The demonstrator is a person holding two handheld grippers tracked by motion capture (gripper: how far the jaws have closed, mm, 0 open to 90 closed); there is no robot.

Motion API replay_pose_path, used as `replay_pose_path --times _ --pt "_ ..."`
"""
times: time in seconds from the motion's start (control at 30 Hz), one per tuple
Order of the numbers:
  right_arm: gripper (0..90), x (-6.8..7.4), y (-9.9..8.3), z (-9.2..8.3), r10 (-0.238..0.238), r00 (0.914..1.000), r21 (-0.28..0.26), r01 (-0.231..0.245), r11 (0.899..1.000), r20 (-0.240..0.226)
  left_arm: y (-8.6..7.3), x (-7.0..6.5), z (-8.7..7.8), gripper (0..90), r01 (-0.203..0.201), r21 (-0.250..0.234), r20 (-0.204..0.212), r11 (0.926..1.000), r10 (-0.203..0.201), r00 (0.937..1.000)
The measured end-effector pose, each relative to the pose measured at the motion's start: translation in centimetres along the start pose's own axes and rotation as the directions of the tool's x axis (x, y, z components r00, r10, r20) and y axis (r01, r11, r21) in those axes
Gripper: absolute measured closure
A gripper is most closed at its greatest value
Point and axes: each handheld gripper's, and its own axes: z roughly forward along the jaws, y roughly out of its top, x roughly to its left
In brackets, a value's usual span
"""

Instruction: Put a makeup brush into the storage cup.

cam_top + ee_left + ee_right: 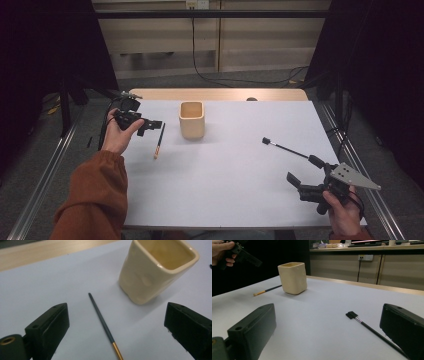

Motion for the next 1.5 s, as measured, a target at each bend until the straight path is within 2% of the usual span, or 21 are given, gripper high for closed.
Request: replay_pose_path --times 0.13,0.23,0.3,0.43,0.57,0.63,0.67,0.7,0.73,0.8,0.87,0.93,0.97,1.07,1.1,1.17,1.27,1.33,1.43,1.5 --pt "0.0 0.0 0.0 0.0 0.001 1.0000 0.001 -0.001 1.000 0.000 0.3 0.1 0.4 6.0 0.018 0.055 0.000 0.9983 -0.018 0.9998" --pt "0.0 0.0 0.0 0.1 -0.006 1.0000 0.003 0.006 1.000 -0.001 0.5 -0.1 0.8 6.4 0.020 0.119 0.002 0.9927 -0.020 0.9998" --pt "0.0 0.0 0.0 0.1 -0.006 1.0000 0.007 0.006 1.000 -0.003 0.5 -0.2 1.1 8.5 0.019 0.154 0.024 0.9879 -0.023 0.9995" --pt "0.0 0.0 -0.1 0.1 0.004 1.0000 0.018 -0.003 1.000 -0.007 0.3 -0.1 2.3 9.2 0.029 0.262 0.020 0.9647 -0.035 0.9992" --pt "0.0 0.1 -0.1 0.2 0.005 0.9999 0.021 -0.005 1.000 -0.012 0.2 0.0 3.3 9.6 0.058 0.326 -0.015 0.9437 -0.057 0.9983" --pt "0.0 0.0 -0.1 0.2 -0.001 0.9998 0.026 0.001 1.000 -0.017 0.2 0.0 3.7 9.2 0.063 0.357 -0.030 0.9319 -0.056 0.9980" --pt "0.0 0.0 -0.1 0.2 -0.001 0.9998 0.026 0.001 1.000 -0.017 0.1 0.0 3.9 9.2 0.074 0.377 -0.034 0.9234 -0.066 0.9972" --pt "0.0 0.0 -0.1 0.3 -0.002 0.9998 0.027 0.002 1.000 -0.018 0.1 0.0 4.0 9.5 0.067 0.392 -0.035 0.9176 -0.058 0.9977" --pt "0.0 0.0 -0.1 0.3 0.000 0.9998 0.029 0.001 1.000 -0.017 0.1 -0.1 4.2 9.7 0.073 0.395 -0.045 0.9159 -0.060 0.9971" --pt "0.0 0.0 -0.1 0.3 0.000 0.9998 0.029 0.001 1.000 -0.018 0.2 -0.2 4.3 8.9 0.077 0.414 -0.064 0.9071 -0.055 0.9964" --pt "0.0 0.1 -0.1 0.3 -0.002 0.9998 0.029 0.002 1.000 -0.018 0.3 -0.2 4.6 8.7 0.088 0.440 -0.070 0.8939 -0.064 0.9955" --pt "0.0 0.1 -0.1 0.3 -0.002 0.9998 0.030 0.002 1.000 -0.019 0.3 -0.3 4.8 8.1 0.083 0.465 -0.063 0.8815 -0.061 0.9962" --pt "0.0 0.1 -0.1 0.3 -0.001 0.9998 0.030 0.002 1.000 -0.019 0.3 -0.4 5.0 8.2 0.096 0.470 -0.070 0.8777 -0.072 0.9950" --pt "0.0 0.1 -0.2 0.3 0.000 0.9998 0.030 0.001 1.000 -0.019 0.3 -0.6 5.4 10.4 0.077 0.499 -0.064 0.8631 -0.053 0.9966" --pt "0.0 0.1 -0.2 0.3 0.000 0.9998 0.031 0.001 1.000 -0.019 0.3 -0.7 5.5 11.2 0.070 0.504 -0.068 0.8610 -0.041 0.9969" --pt "0.0 0.1 -0.2 0.3 0.003 0.9999 0.033 -0.002 0.999 -0.016 0.3 -0.8 5.7 9.9 0.075 0.502 -0.067 0.8618 -0.048 0.9966" --pt "0.0 0.0 -0.2 0.3 0.004 0.9999 0.033 -0.003 0.999 -0.015 0.3 -0.8 5.8 12.2 0.071 0.510 -0.055 0.8571 -0.050 0.9972" --pt "0.0 0.1 -0.2 0.3 0.003 0.9999 0.034 -0.002 0.999 -0.016 0.3 -0.9 5.8 11.7 0.084 0.511 -0.074 0.8552 -0.054 0.9958" --pt "0.0 0.1 -0.2 0.3 0.001 0.9999 0.036 -0.001 0.999 -0.017 0.2 -0.9 6.0 16.3 0.098 0.528 -0.087 0.8437 -0.061 0.9943" --pt "0.0 0.1 -0.2 0.3 -0.001 0.9998 0.035 0.002 0.999 -0.017 0.1 -0.9 6.2 19.5 0.125 0.522 -0.090 0.8436 -0.091 0.9918"
